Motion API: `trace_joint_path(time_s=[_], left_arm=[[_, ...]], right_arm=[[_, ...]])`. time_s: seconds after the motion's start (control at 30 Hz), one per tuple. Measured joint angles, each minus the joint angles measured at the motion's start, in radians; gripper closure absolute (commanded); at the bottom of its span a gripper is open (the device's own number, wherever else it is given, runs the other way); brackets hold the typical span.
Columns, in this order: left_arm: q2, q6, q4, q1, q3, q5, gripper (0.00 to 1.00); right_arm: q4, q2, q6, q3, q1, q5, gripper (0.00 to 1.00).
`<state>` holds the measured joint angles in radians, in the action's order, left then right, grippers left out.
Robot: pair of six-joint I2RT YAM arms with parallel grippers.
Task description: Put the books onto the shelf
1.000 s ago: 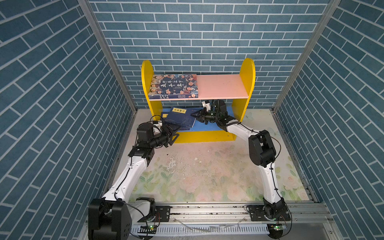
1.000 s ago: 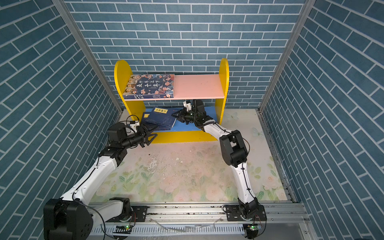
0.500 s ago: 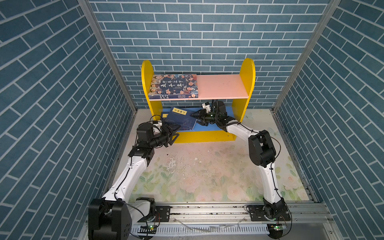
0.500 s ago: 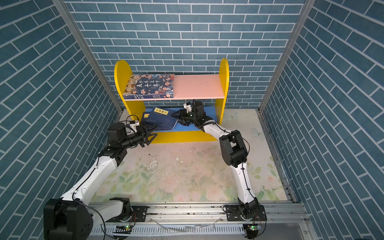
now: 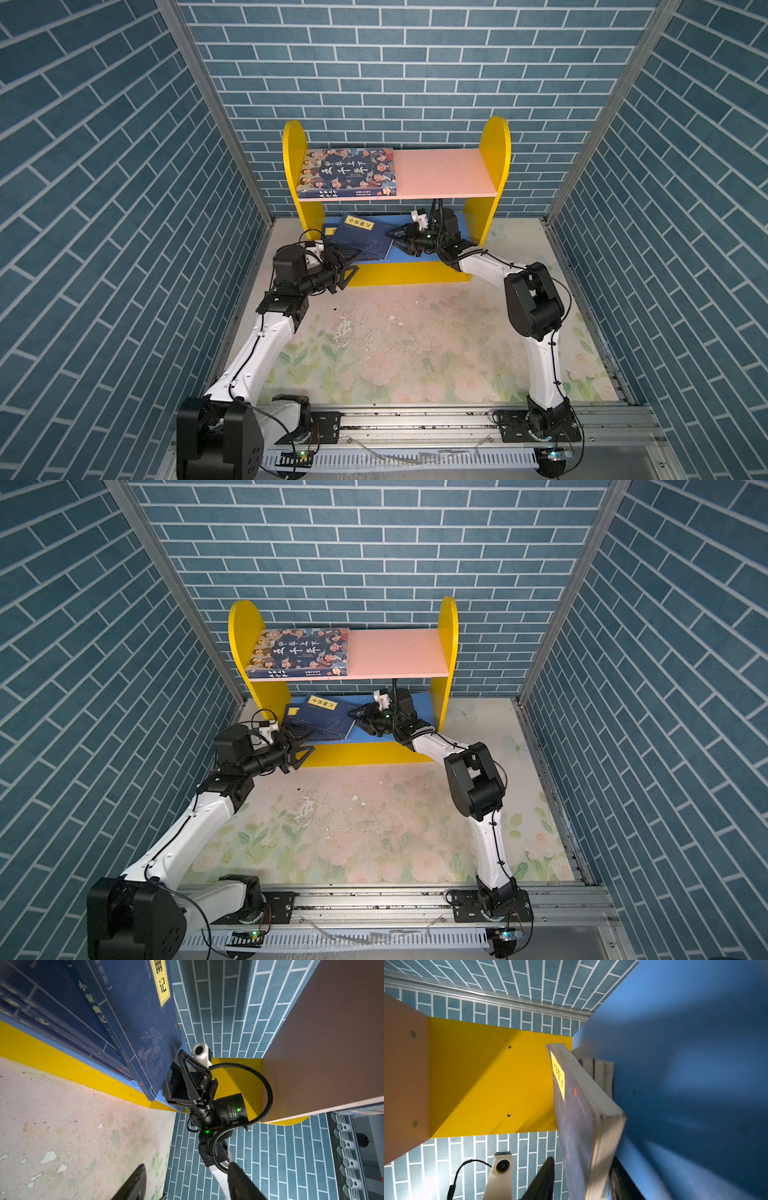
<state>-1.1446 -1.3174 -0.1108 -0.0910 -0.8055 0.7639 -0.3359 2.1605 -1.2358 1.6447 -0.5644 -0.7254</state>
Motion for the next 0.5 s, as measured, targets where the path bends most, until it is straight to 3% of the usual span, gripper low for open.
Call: trace_joint_path(time_s=[0.5], left_arm=[[0.000, -0.003, 0.000, 0.003, 0.000, 0.000, 0.36]], right_arm=[[0.015, 0.008, -0.022, 0.032, 0.000, -0.002, 0.76]])
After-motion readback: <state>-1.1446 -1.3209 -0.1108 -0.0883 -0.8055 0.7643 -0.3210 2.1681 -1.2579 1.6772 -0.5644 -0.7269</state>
